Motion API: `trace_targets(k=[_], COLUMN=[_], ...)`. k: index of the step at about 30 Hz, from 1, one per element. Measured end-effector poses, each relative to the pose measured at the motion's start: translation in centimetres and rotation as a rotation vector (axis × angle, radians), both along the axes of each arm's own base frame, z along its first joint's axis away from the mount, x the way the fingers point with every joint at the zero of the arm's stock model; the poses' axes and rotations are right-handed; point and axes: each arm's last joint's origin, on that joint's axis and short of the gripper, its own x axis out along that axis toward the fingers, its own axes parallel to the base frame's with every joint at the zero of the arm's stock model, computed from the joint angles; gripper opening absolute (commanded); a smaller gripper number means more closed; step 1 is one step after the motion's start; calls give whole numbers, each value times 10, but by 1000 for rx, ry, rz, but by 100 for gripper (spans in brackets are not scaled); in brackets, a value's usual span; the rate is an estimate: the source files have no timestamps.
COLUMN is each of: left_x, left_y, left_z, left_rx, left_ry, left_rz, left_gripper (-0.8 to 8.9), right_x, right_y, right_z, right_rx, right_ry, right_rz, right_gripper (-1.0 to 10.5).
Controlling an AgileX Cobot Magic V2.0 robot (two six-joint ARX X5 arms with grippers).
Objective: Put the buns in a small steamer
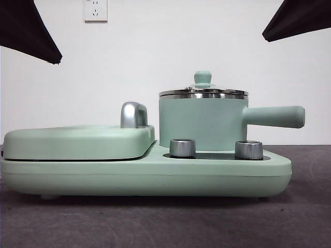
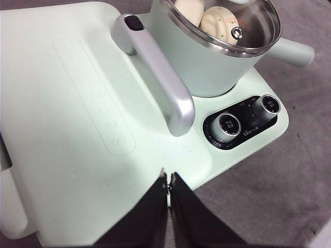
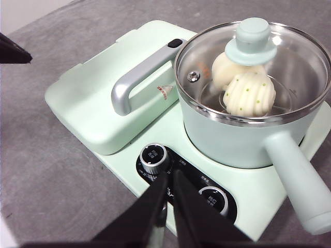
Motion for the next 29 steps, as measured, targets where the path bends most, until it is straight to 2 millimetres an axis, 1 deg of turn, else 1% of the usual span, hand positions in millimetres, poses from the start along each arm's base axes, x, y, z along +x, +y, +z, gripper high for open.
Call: trace_targets(k=[3, 6, 8, 10, 13, 18, 23, 26, 29], left_x=[-2, -8, -11, -14, -20, -42, -56, -57, -56], left_y=[1, 6, 14, 23, 42, 68, 81, 86, 87], left_z=[2, 8, 11, 6, -14, -52, -72, -84, -98], left_rx=[-4, -17, -20, -24, -31, -32, -11, 10, 24], left_ry=[-8, -51, -124, -211, -323, -469, -574, -578, -556], left_rz=[1, 3, 15, 49, 146, 313, 462, 527, 550], left_gripper=[7, 7, 7, 7, 7, 7, 7, 7, 7], right_x=[0, 0, 0, 0, 0, 0, 0, 0, 0], right_y=[0, 0, 0, 0, 0, 0, 0, 0, 0], right_z=[0, 0, 0, 0, 0, 0, 0, 0, 0], right_rx=[0, 0, 0, 0, 0, 0, 0, 0, 0], right_ry=[0, 0, 0, 0, 0, 0, 0, 0, 0], right_rz=[0, -1, 0, 0, 0, 0, 0, 0, 0], right_gripper=[19, 19, 19, 19, 19, 19, 19, 19, 19])
